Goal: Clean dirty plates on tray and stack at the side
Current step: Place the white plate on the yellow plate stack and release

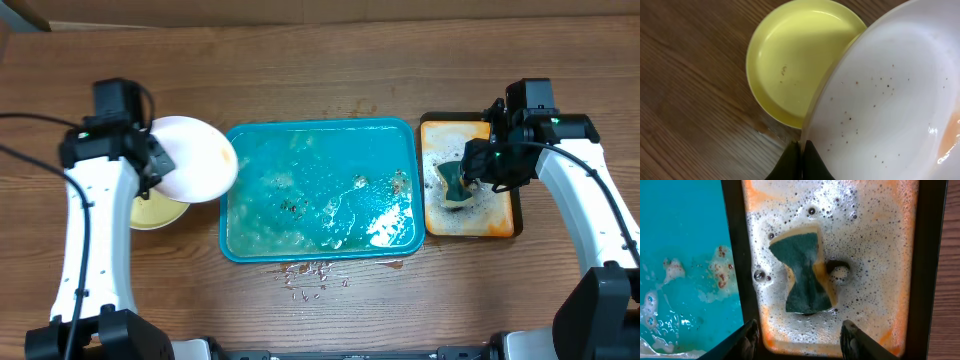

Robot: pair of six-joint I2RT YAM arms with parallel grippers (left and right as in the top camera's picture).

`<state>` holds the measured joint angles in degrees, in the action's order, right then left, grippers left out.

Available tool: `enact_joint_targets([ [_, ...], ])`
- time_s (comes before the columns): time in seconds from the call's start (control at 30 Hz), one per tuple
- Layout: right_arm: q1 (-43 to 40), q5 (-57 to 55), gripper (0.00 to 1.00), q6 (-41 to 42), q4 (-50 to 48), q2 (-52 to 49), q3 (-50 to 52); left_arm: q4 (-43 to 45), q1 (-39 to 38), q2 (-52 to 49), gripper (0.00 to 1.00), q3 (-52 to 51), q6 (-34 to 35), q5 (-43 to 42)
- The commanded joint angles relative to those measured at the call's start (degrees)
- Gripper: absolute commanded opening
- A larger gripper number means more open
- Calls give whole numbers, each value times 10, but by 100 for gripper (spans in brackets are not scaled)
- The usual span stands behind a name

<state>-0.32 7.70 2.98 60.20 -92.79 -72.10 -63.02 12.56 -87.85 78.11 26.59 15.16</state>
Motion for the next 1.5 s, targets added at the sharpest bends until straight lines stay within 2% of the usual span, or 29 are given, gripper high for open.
enact_joint_targets([
  [0.0,3,7,55,3,-1,4,-7,12,50,14,4,8,-7,-12],
  [0.33,3,7,55,3,2,4,-7,56,166,-10,4,7,-6,-11],
  [0.7,3,7,55,3,2,4,-7,52,178,-85,4,7,-9,-13],
  [0.73,3,7,55,3,2,4,-7,52,178,-88,9,7,-9,-13],
  [0.8,3,7,55,3,2,4,-7,52,178,-89,36,7,-9,-13],
  [0.83,3,7,55,3,1,4,-7,52,178,-89,43,7,-9,-17],
  [1.03,3,10,55,3,2,4,-7,48,178,-89,70,7,-28,-90],
  [1.23,3,37,58,2,-6,4,-7,45,157,-89,75,7,-57,-199],
  [1.47,11,114,62,-15,-52,4,-7,20,59,-89,78,7,-104,-212],
])
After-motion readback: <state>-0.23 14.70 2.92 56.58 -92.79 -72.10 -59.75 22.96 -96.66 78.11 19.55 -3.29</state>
